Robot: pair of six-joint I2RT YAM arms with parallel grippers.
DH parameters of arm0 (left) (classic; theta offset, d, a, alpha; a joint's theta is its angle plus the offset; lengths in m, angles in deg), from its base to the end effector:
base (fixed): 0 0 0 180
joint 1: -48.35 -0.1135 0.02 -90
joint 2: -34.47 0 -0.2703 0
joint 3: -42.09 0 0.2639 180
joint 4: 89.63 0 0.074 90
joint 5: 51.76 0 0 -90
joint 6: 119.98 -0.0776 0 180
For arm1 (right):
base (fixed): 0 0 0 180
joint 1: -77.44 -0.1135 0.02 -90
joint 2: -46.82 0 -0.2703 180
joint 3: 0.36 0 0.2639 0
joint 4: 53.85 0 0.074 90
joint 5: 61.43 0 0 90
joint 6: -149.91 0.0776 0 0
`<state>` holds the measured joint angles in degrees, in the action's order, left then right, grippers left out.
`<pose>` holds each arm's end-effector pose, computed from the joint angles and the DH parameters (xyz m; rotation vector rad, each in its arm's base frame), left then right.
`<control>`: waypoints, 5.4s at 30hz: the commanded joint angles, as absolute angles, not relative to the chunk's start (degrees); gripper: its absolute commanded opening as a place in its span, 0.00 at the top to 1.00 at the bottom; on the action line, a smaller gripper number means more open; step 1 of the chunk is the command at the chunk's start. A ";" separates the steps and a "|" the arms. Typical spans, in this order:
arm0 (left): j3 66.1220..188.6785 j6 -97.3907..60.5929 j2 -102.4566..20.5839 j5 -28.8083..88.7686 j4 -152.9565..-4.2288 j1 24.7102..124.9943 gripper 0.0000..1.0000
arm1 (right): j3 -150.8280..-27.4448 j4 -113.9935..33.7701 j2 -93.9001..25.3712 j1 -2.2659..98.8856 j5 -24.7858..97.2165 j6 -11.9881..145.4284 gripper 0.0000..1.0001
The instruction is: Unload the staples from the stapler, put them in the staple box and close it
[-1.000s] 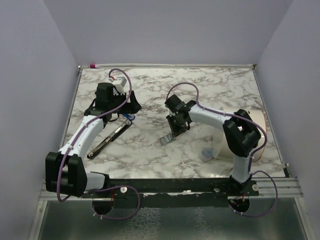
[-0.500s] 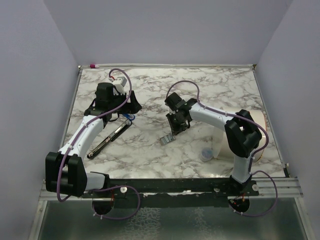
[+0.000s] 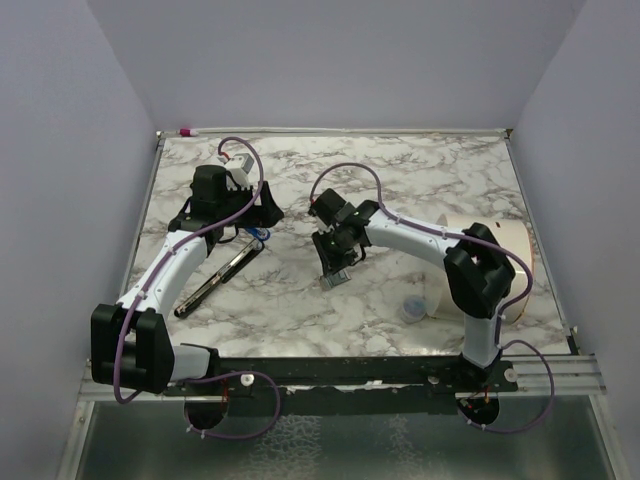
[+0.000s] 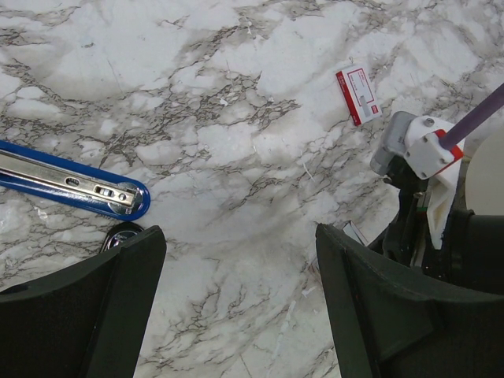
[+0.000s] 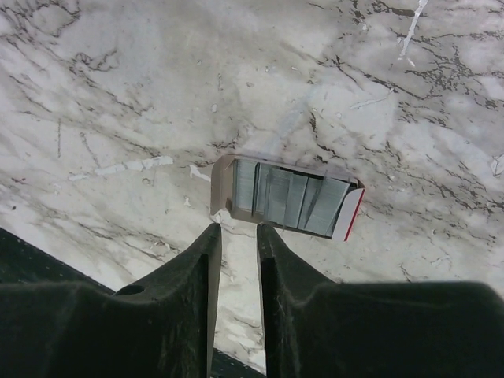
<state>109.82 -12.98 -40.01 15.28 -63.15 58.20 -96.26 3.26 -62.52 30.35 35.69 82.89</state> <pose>0.3213 -0.0865 0.2632 0.1023 2.1791 -0.7004 0.2765 0.3116 0.1648 -0.6366 2.8326 0.4335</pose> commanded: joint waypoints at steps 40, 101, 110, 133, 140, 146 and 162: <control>109.37 -13.15 -39.16 13.77 -64.44 58.02 0.20 | -103.49 11.17 -70.64 26.60 25.41 83.46 0.67; 95.86 42.73 -30.23 -9.71 -116.19 57.27 0.16 | -88.45 -33.18 -40.90 46.21 81.91 96.55 0.83; 91.48 49.67 -31.47 -8.15 -128.94 62.16 0.26 | -84.40 -51.94 -42.27 46.24 91.15 109.33 0.83; 91.00 48.15 -33.64 -6.85 -131.77 67.88 0.49 | -80.62 -58.89 -44.69 46.28 94.14 114.86 0.83; 90.72 48.39 -33.64 -7.11 -131.93 67.90 0.56 | -80.40 -59.41 -44.53 46.32 94.06 115.49 0.83; 90.31 49.05 -33.64 -7.42 -132.48 67.98 0.57 | -80.16 -60.22 -44.62 46.32 94.01 116.12 0.83; 89.46 51.85 -34.71 -7.46 -136.08 68.11 0.77 | -79.66 -60.83 -44.56 46.33 94.13 116.45 0.83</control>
